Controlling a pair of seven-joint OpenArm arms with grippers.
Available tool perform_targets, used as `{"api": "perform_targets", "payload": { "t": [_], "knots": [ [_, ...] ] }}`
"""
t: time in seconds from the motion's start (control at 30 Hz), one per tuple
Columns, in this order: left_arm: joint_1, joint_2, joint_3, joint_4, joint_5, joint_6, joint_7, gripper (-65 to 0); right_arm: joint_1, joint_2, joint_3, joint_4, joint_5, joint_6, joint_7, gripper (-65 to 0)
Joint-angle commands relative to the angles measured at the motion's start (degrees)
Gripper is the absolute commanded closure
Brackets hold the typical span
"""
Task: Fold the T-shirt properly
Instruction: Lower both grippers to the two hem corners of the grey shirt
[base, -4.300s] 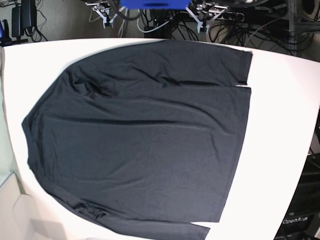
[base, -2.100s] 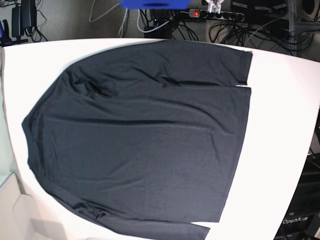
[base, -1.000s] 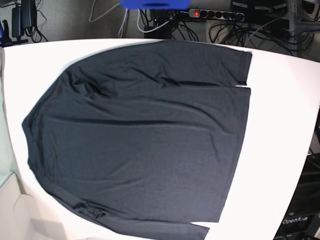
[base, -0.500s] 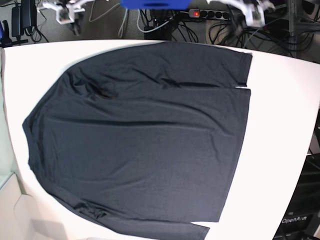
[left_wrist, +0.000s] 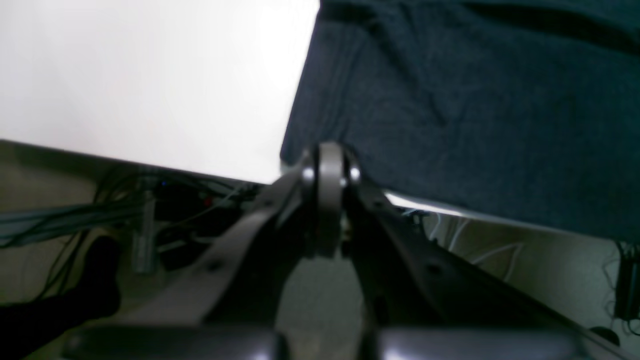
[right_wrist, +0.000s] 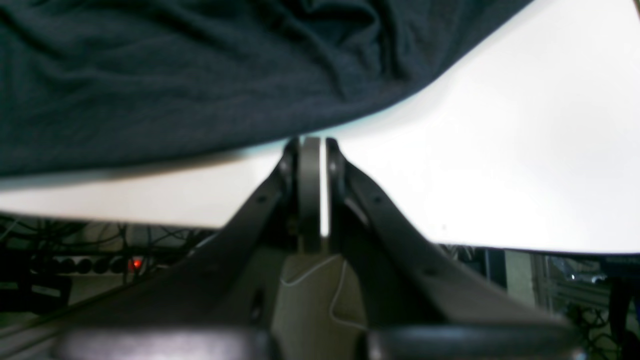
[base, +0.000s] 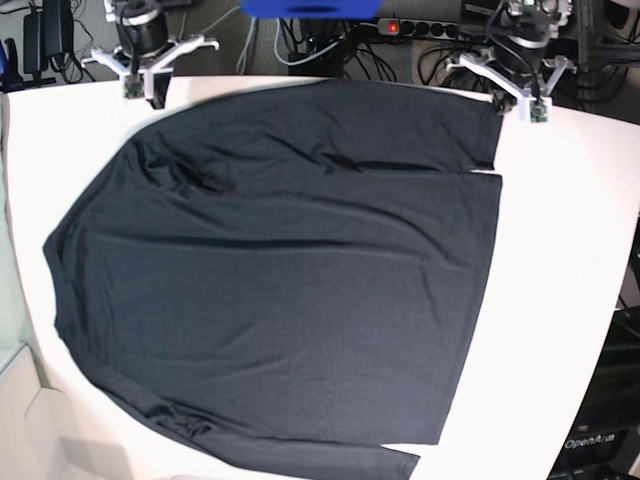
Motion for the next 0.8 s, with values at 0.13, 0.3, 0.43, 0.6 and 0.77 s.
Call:
{"api": "perform_targets", "payload": {
  "t": [0.13,0.3,0.43,0.6,0.77],
  "knots": [
    [-0.9,1.0,-2.9,0.8,-0.2,0.2,-1.4,-0.5,0.8,0.1,0.2,0.9,0.2,0.3,-1.0,0.0],
    [-1.7,1.1,-3.9,0.6,-1.9,0.1,-1.5,-12.4,0.9,0.3,0.2,0.9,0.2,0.3,-0.9,-5.3],
    [-1.4,-1.0,-3.9,0.5,-8.5,-1.8,-1.4,-26.3,1.3,0.4,0.1,0.9,0.2,0.3,-0.8,-6.5],
    [-2.4,-1.2,-6.4,-2.8,-13.2,-4.1,-1.3,-28.4,1.7,0.5,0.1,0.9,0.2,0.3,-1.1,-6.5],
    [-3.7,-0.6,-8.2,-8.3,-13.8,-4.6,-1.3,-28.4,1.7,0.5,0.1,0.9,0.2,0.3,-1.1,-6.5]
  ]
}}
